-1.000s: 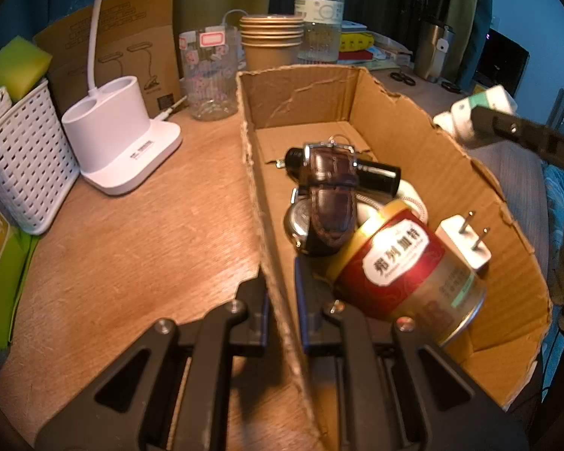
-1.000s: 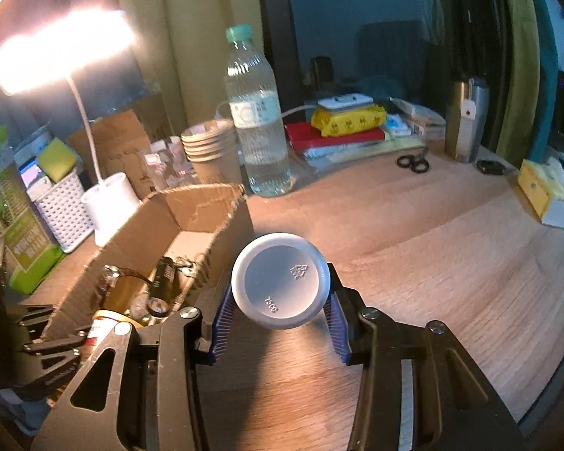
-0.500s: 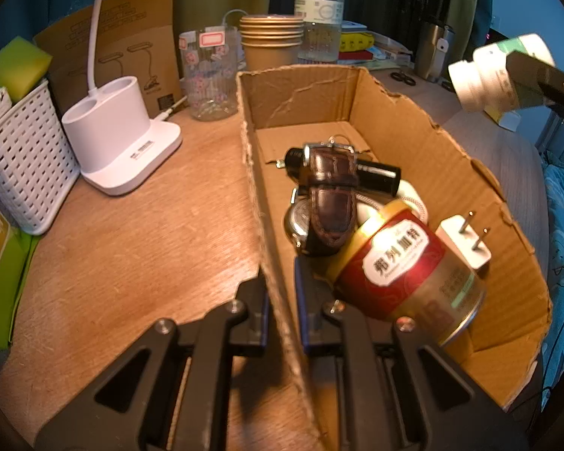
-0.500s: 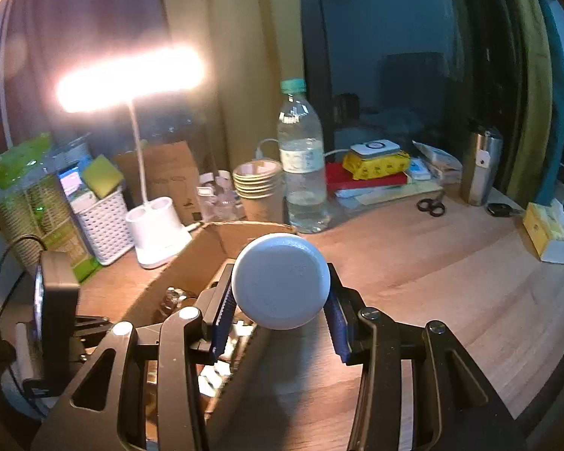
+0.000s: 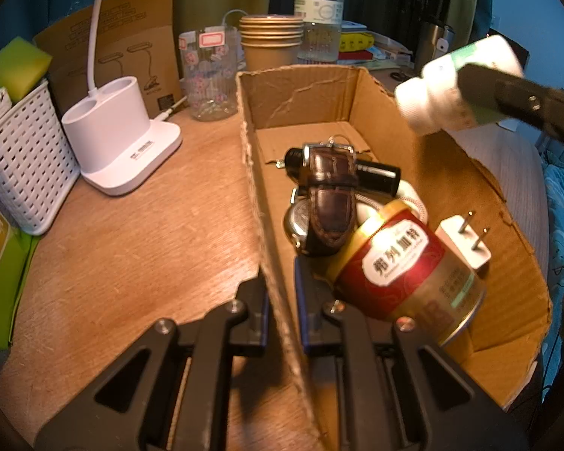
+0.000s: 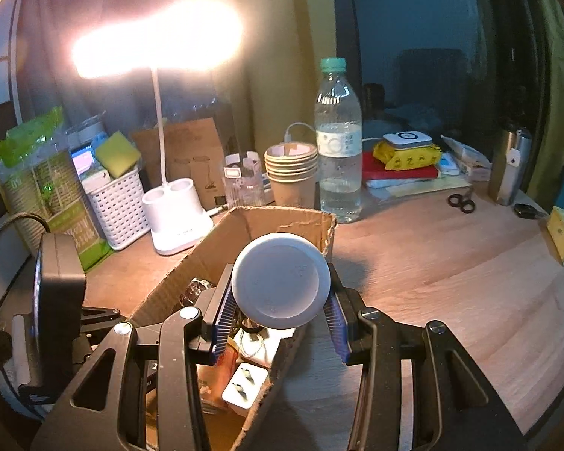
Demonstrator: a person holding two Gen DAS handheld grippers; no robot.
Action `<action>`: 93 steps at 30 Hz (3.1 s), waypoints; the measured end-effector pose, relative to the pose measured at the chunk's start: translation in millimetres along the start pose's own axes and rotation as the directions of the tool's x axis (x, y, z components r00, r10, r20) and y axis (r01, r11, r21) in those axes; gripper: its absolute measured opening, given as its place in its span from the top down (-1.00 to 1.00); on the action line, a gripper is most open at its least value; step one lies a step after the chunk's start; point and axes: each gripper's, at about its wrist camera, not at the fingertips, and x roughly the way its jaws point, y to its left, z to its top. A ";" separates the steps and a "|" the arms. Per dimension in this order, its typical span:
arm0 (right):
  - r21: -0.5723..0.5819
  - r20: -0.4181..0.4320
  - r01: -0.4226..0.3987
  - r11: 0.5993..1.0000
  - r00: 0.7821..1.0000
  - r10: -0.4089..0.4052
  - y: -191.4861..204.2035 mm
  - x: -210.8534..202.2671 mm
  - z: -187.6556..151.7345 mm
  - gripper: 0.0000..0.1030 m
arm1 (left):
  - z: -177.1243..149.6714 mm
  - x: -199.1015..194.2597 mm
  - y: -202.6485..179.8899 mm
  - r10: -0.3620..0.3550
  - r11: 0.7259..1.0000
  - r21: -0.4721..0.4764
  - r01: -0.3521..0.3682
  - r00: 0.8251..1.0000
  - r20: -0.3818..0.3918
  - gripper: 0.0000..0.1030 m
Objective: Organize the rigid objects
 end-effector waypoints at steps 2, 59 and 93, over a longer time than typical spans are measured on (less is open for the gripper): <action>-0.016 -0.014 0.015 1.000 1.000 -0.015 4.1 7.4 -1.3 0.11 | 0.1 0.1 0.0 0.000 1.000 0.000 0.000 1.000 0.000 0.76; -0.100 -0.108 0.106 0.989 0.987 -0.117 13.3 33.8 -19.5 -0.21 | 0.3 -0.3 -0.4 0.001 1.000 0.001 -0.001 1.000 0.000 0.76; -0.020 -0.025 0.180 0.984 0.983 -0.180 -3.0 -34.0 -6.6 -0.22 | 4.4 -42.5 -9.6 0.041 0.999 0.012 -0.043 0.986 0.159 0.03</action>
